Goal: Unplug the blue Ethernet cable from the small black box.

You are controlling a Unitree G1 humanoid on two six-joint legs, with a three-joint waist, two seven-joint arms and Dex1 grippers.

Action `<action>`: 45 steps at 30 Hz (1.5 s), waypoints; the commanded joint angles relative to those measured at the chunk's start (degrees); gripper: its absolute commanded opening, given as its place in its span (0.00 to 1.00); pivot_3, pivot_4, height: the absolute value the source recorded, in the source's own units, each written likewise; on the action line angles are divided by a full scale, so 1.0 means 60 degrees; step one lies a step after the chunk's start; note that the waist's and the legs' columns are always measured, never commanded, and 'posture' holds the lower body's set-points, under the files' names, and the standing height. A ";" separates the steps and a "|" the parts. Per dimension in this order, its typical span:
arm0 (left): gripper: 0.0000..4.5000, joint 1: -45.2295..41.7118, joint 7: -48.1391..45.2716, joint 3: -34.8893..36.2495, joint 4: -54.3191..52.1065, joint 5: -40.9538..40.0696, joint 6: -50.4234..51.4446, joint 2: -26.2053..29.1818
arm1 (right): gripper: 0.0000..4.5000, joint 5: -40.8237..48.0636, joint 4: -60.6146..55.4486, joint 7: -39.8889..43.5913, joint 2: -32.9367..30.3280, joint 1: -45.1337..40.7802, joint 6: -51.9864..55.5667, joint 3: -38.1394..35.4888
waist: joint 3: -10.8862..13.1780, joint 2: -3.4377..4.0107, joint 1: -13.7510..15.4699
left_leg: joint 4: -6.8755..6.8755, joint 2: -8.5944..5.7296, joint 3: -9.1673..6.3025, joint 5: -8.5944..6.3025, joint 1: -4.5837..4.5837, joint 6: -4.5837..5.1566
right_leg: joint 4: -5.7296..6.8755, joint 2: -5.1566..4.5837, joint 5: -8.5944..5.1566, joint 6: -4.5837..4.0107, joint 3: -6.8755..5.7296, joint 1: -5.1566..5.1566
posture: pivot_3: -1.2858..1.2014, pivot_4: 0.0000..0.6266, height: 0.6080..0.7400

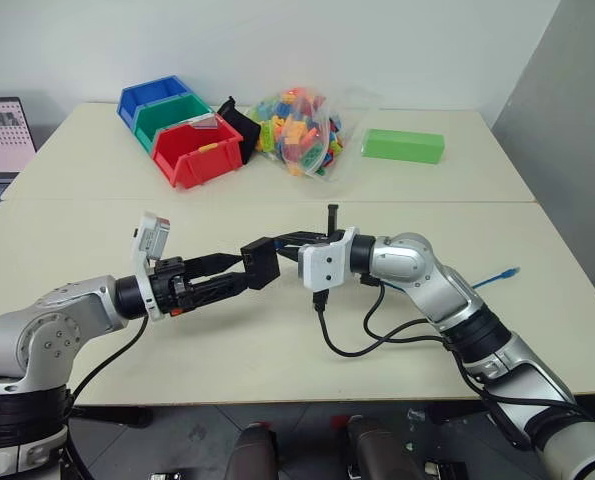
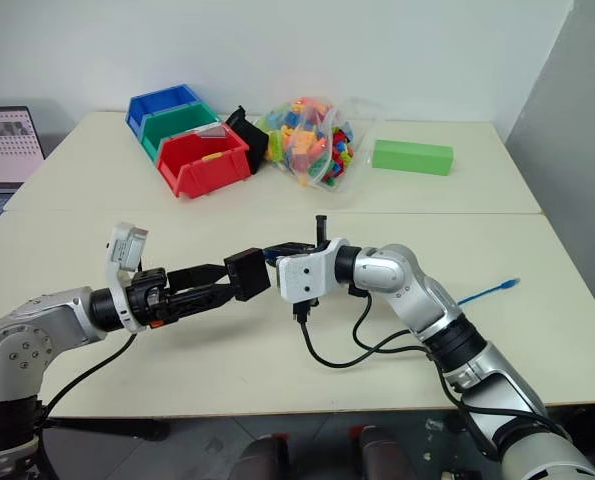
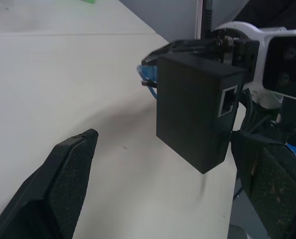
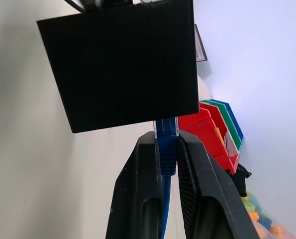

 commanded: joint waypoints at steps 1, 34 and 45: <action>1.00 0.0230 -0.0408 -0.0008 -0.0020 0.0339 -0.0402 0.0503 | 0.03 0.0154 -0.0616 0.0058 -0.0070 0.0018 -0.0363 -0.0238 | 0.0000 0.0000 -0.0004 | 0.0000 0.0001 0.0000 0.0000 0.0001 0.0000 | 0.0000 0.0000 0.0000 0.0000 0.0001 0.0000 | 0.52 0.24 1.00; 1.00 0.0276 0.1191 -0.0411 -0.0363 -0.0314 -0.0337 -0.0897 | 0.03 0.0295 -0.0957 0.0902 -0.0546 0.0185 0.0364 -0.0499 | 0.0005 0.0007 0.0082 | 0.0003 -0.0002 0.0001 0.0000 0.0000 0.0000 | -0.0004 -0.0002 0.0000 -0.0002 0.0003 0.0002 | 0.52 0.24 1.00; 1.00 0.0118 0.0972 -0.0462 -0.0424 -0.0345 -0.0492 -0.0989 | 0.03 0.0161 -0.1003 0.0875 -0.0561 0.0141 0.0488 -0.0475 | 0.0005 0.0007 0.0082 | 0.0003 -0.0003 0.0000 0.0000 0.0001 0.0000 | -0.0004 -0.0002 0.0000 -0.0002 0.0002 0.0003 | 0.52 0.24 1.00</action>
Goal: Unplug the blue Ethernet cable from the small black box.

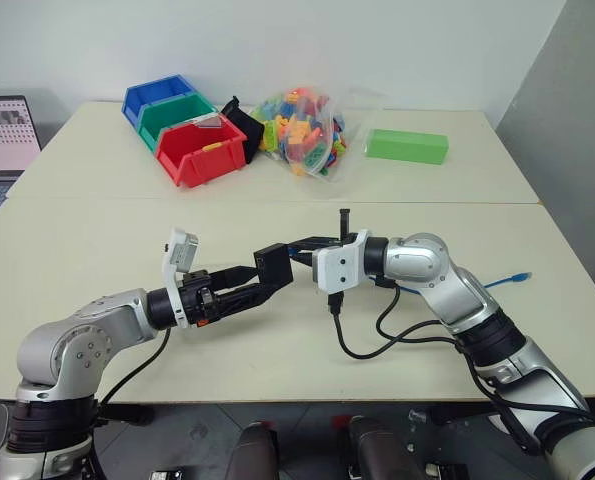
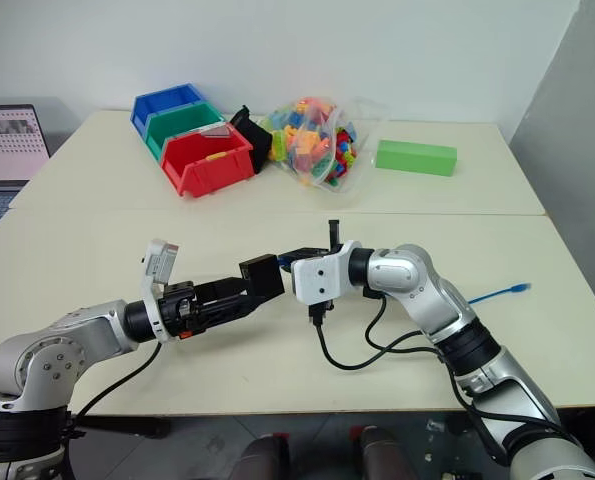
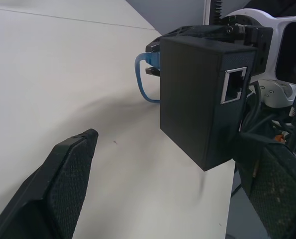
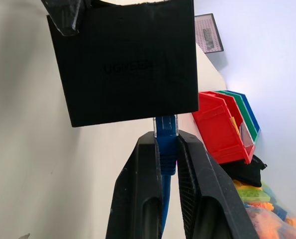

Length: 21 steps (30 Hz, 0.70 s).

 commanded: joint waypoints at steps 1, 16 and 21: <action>1.00 -0.0007 -0.0128 0.0221 -0.0407 -0.0095 -0.0246 0.0122 | 0.03 -0.0016 -0.0549 0.0022 0.0039 -0.0172 0.0002 -0.0141 | 0.0000 0.0000 -0.0003 | 0.0000 0.0000 0.0000 0.0000 0.0000 0.0000 | 0.0000 0.0000 0.0000 0.0000 0.0001 0.0000 | 0.52 0.24 1.00; 1.00 0.0685 0.0727 0.0865 -0.1340 -0.0752 -0.0075 0.0185 | 0.03 -0.0161 -0.0586 0.0013 0.0048 -0.0084 0.0067 -0.0044 | 0.0000 -0.0001 0.0066 | 0.0003 -0.0001 0.0001 0.0000 0.0001 0.0000 | -0.0004 -0.0003 -0.0005 0.0009 0.0002 0.0004 | 0.52 0.24 1.00; 1.00 0.0173 0.1562 0.0654 -0.1203 -0.1015 0.0179 -0.0458 | 0.03 -0.0260 -0.0526 0.0064 0.0084 -0.0151 0.0080 0.0013 | 0.0000 -0.0001 0.0089 | 0.0002 -0.0001 0.0001 0.0000 0.0001 0.0000 | -0.0006 -0.0002 -0.0003 0.0007 0.0003 0.0004 | 0.52 0.24 1.00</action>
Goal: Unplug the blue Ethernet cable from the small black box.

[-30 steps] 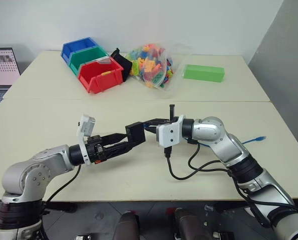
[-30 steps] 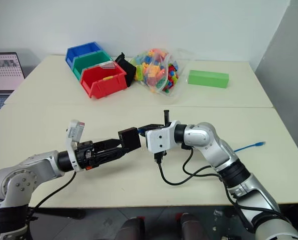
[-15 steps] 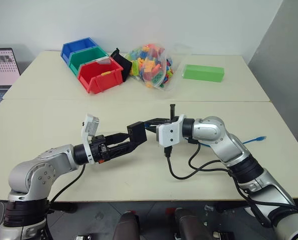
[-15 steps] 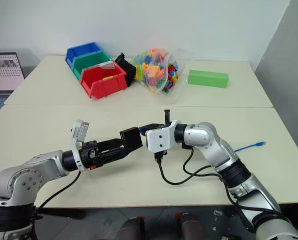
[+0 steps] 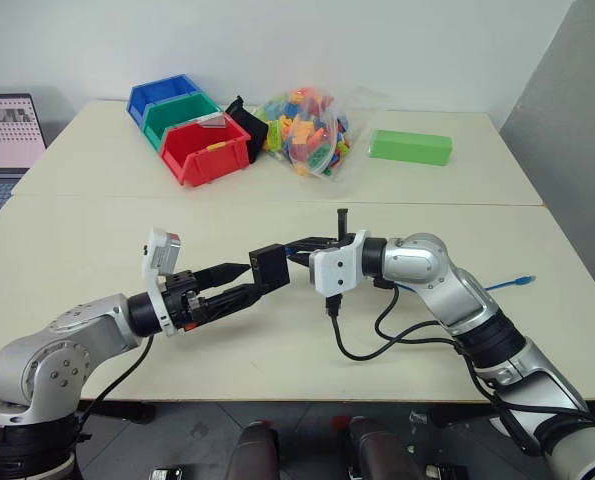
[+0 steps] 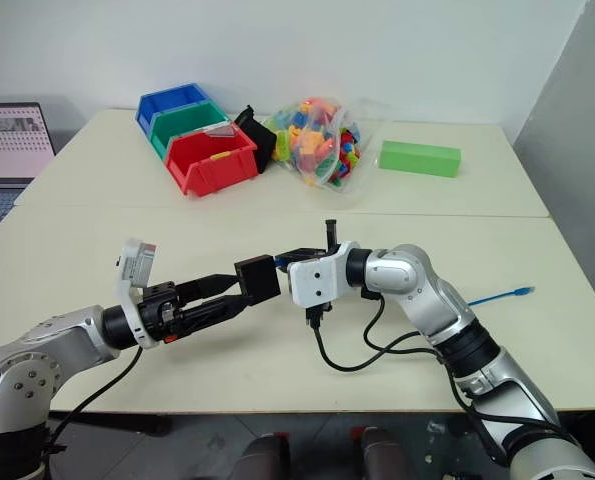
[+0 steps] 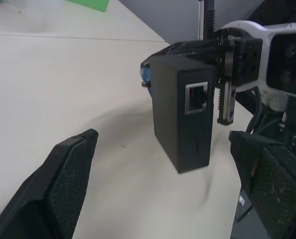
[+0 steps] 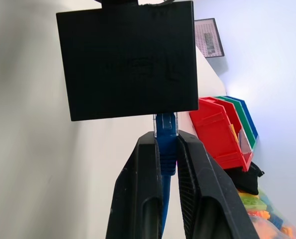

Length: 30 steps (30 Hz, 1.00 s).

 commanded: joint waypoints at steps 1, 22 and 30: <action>1.00 -0.0443 0.0689 -0.0075 -0.0037 -0.0365 0.0180 -0.0409 | 0.03 -0.0020 -0.0223 0.0067 0.0044 -0.0182 -0.0067 -0.0030 | 0.0000 -0.0001 0.0024 | 0.0000 0.0000 0.0000 0.0000 -0.0001 0.0000 | 0.0000 0.0000 0.0001 -0.0001 -0.0001 0.0000 | 0.52 0.24 1.00; 0.39 -0.0988 0.1074 -0.0394 0.0517 -0.0520 0.0547 -0.0673 | 0.03 -0.0191 -0.0353 0.0108 0.0166 -0.0112 0.0104 0.0013 | -0.0001 -0.0001 0.0032 | 0.0000 -0.0001 -0.0001 0.0001 0.0000 -0.0001 | 0.0001 0.0001 0.0003 -0.0004 -0.0001 0.0000 | 0.52 0.24 1.00; 0.18 -0.1000 0.0991 -0.0533 0.0629 -0.0420 0.0507 -0.0640 | 0.03 -0.0244 -0.0558 0.0182 0.0127 -0.0037 0.0254 0.0059 | -0.0001 -0.0001 0.0032 | 0.0000 -0.0001 0.0000 0.0001 0.0000 -0.0001 | 0.0000 0.0001 0.0003 -0.0004 -0.0001 0.0000 | 0.52 0.24 1.00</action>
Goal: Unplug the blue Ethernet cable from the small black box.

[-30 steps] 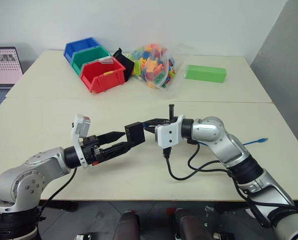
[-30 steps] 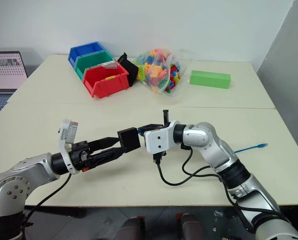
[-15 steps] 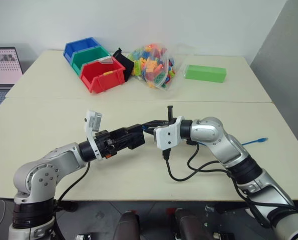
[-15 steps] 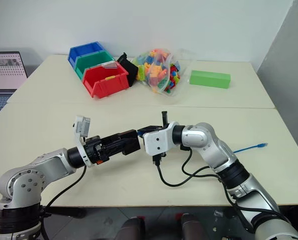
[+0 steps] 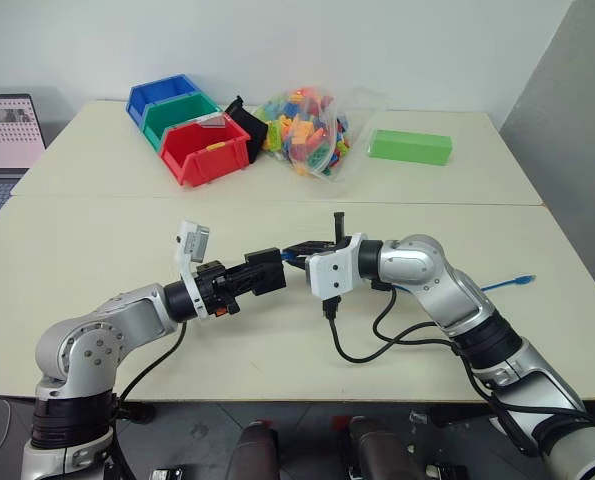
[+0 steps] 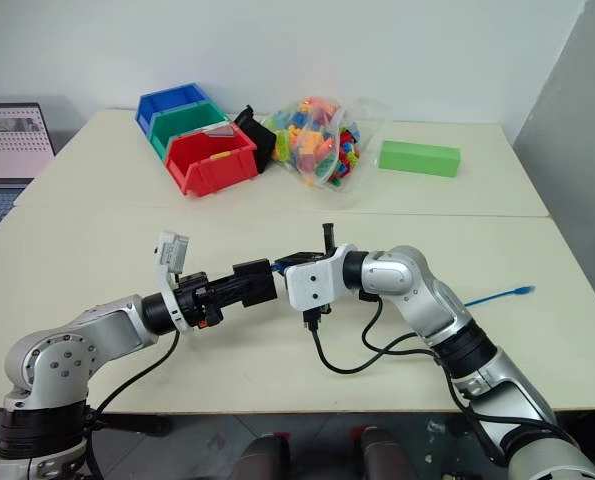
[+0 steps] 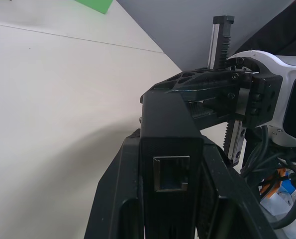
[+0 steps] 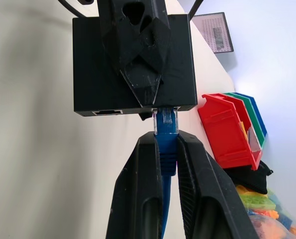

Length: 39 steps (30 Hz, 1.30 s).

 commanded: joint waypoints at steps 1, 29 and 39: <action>0.18 -0.0137 -0.0108 -0.0058 -0.0042 0.0017 -0.0058 0.0055 | 0.03 -0.0048 -0.0576 0.0001 0.0009 -0.0024 -0.0005 -0.0052 | 0.0000 0.0000 0.0000 | 0.0000 0.0000 -0.0001 0.0000 0.0000 0.0000 | 0.0000 0.0000 0.0000 0.0000 -0.0001 0.0000 | 0.52 0.24 1.00; 0.18 -0.1567 -0.5493 -0.1828 0.0412 0.1739 -0.2037 0.1683 | 0.58 0.8766 -0.4154 0.1232 -0.0128 0.0948 1.1053 -0.3532 | 0.0009 0.0014 -0.0035 | -0.0004 0.0001 0.0007 -0.0002 -0.0007 0.0004 | -0.0012 0.0006 -0.0025 0.0039 -0.0023 -0.0005 | 0.52 0.24 1.00; 0.18 -0.1553 -0.5379 -0.1823 0.0258 0.1861 -0.2085 0.1622 | 0.58 0.9762 -0.3534 0.0957 -0.0133 0.0793 1.1550 -0.3657 | 0.0009 0.0014 -0.0065 | -0.0005 0.0001 0.0006 -0.0002 -0.0007 0.0005 | -0.0014 0.0008 -0.0027 0.0044 -0.0018 -0.0005 | 0.52 0.24 1.00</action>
